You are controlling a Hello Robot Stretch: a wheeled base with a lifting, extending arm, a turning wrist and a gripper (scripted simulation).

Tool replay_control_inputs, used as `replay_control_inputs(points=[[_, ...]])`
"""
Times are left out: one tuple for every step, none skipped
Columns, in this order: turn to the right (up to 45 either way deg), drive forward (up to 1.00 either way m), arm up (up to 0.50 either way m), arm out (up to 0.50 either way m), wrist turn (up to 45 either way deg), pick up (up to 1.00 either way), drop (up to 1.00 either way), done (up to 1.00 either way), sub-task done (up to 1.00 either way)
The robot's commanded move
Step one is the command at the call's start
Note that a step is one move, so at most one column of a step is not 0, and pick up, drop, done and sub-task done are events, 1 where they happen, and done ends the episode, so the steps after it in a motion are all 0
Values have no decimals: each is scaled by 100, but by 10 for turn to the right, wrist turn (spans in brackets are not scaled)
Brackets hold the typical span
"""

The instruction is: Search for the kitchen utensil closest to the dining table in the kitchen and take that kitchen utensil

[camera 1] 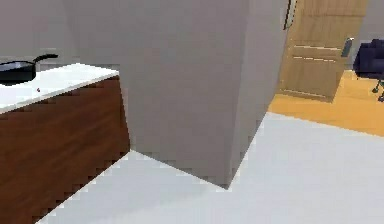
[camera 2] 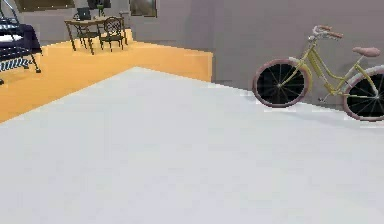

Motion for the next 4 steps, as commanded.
replay_control_inputs(points=[[0, 5, 0, 0, 0, 0, 0, 0, 0], [-450, 0, 0, 0, 0, 0, 0, 0, 0], [-120, 0, 0, 0, 0, 0, 0, 0, 0], [0, 85, 0, 0, 0, 0, 0, 0, 0]])
